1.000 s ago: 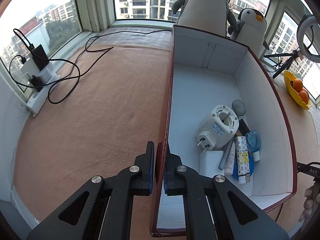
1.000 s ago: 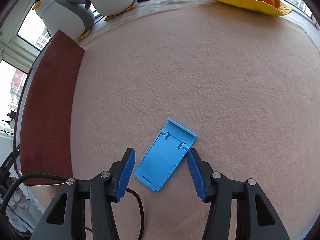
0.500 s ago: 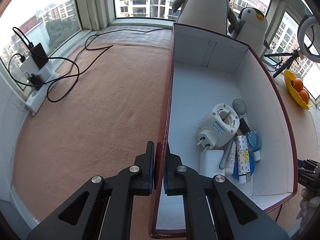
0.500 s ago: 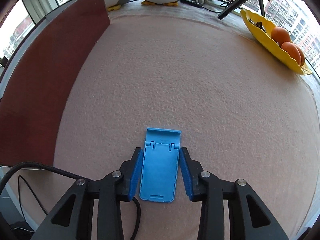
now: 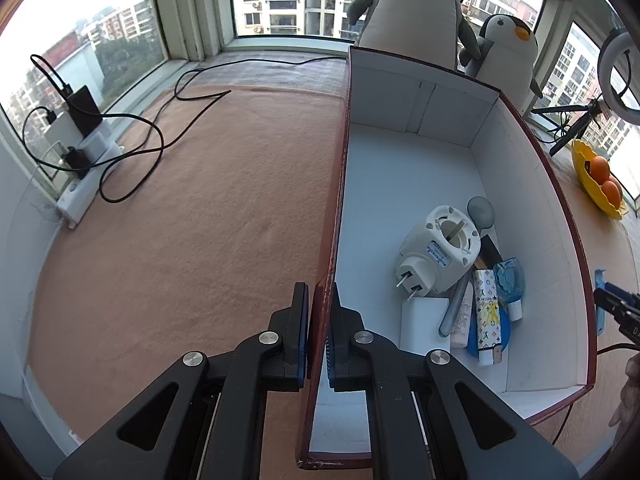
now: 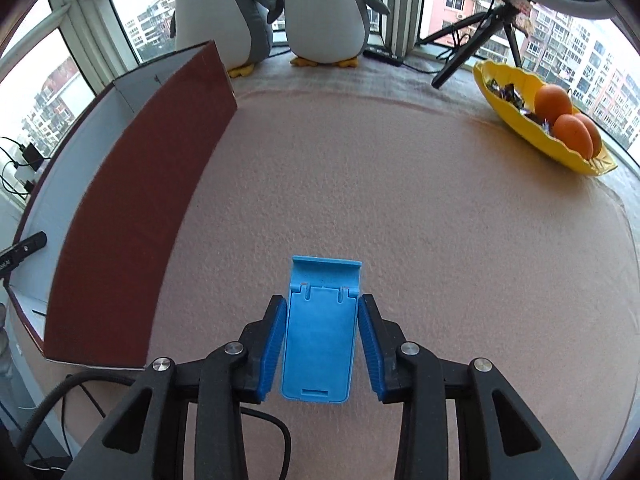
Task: Organize rigid objects
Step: 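Carry the blue phone stand into the box and release it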
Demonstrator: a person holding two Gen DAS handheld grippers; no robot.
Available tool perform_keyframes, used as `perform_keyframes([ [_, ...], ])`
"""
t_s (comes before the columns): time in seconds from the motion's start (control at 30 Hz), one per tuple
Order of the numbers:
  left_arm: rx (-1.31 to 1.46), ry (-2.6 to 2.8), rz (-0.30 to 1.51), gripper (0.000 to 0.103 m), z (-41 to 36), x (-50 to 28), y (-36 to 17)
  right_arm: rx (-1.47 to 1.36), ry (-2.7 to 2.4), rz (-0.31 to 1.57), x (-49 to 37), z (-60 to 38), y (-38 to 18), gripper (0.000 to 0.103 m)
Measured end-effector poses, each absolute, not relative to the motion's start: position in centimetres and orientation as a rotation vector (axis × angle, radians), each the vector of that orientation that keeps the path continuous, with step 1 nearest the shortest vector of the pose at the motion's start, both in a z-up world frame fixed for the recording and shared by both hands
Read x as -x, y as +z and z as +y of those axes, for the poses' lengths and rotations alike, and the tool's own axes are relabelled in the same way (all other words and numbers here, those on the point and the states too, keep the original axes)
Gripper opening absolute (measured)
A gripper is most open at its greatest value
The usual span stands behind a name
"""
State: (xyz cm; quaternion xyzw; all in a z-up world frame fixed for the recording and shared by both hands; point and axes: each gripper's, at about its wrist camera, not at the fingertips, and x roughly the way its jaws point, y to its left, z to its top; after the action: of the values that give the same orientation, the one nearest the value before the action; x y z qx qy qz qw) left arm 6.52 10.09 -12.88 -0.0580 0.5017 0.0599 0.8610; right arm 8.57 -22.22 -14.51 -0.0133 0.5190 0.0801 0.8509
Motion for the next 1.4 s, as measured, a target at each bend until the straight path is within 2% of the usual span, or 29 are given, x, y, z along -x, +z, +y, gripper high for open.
perform_keyframes([
  [0.47,0.122,0.151,1.051,0.006,9.9,-6.1,-12.8,0.057,0.344,0.896,-9.7,-16.6,-6.1,0.033],
  [0.7,0.122,0.165,1.05,0.006,9.8,-6.1,-12.8,0.048,0.476,0.879,-10.0,-12.7,-4.7,0.033],
  [1.0,0.125,0.173,1.049,0.006,9.8,-6.0,-12.7,0.104,0.587,0.906,-9.6,-7.9,-5.6,0.034],
  [1.03,0.126,0.173,1.049,0.006,9.8,-6.0,-12.7,0.103,0.589,0.908,-9.6,-7.7,-5.8,0.035],
  [1.07,0.126,0.173,1.048,0.006,9.8,-6.0,-12.7,0.103,0.589,0.914,-9.6,-7.5,-5.9,0.043],
  [1.13,0.124,0.173,1.045,0.006,9.8,-5.9,-12.6,0.093,0.587,0.917,-9.6,-7.6,-6.1,0.049],
  [1.4,0.12,0.171,1.043,0.006,9.8,-6.1,-12.7,0.077,0.569,0.924,-9.5,-8.2,-6.0,0.051],
])
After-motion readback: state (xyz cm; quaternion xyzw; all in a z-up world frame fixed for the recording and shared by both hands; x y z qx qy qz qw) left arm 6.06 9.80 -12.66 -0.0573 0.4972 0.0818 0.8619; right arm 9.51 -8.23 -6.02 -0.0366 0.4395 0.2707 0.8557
